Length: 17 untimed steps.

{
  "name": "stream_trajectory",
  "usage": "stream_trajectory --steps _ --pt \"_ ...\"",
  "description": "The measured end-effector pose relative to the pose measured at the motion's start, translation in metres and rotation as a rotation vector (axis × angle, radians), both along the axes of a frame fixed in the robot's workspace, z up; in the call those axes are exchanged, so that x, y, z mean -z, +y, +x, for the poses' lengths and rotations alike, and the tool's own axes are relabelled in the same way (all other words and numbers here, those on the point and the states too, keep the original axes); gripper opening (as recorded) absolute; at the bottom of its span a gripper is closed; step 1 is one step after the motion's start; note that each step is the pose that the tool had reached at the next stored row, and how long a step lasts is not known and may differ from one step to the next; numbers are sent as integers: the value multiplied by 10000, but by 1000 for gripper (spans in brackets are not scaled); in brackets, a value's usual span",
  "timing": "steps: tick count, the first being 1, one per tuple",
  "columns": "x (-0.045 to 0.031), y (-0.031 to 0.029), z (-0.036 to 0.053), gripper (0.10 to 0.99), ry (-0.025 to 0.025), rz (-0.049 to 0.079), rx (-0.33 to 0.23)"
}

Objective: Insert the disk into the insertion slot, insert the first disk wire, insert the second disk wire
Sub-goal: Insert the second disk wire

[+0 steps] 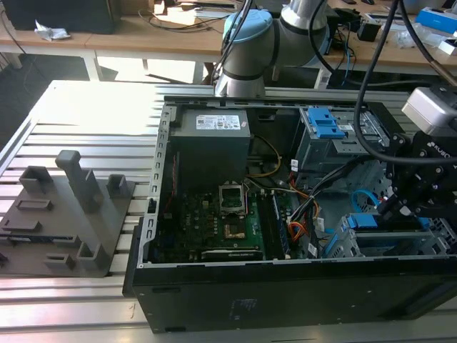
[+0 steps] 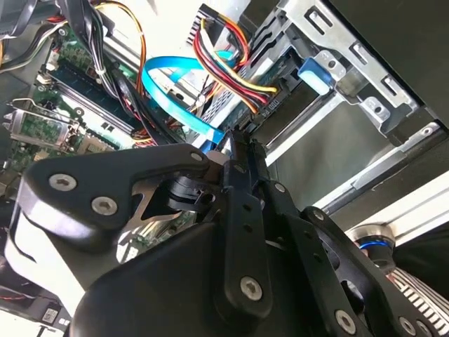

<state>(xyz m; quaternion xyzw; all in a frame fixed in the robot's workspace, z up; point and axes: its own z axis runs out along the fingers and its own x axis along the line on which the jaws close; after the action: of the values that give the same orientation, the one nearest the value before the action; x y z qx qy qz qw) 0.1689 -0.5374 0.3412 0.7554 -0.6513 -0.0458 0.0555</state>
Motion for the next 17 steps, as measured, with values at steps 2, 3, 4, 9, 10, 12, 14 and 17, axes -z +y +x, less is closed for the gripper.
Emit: stream_trajectory --steps 2,3,4,9,10,12,14,17 --pt "-10 0 2 161 -1 7 38" --pt "-33 0 3 161 0 0 62" --pt "-36 1 4 161 0 2 91" --pt "-36 7 8 161 1 0 615" --pt "-35 9 10 161 2 1 678" --pt "-34 12 19 161 9 -3 787" --pt "-26 15 52 161 44 -2 903" --pt "-16 23 86 161 83 3 1029"
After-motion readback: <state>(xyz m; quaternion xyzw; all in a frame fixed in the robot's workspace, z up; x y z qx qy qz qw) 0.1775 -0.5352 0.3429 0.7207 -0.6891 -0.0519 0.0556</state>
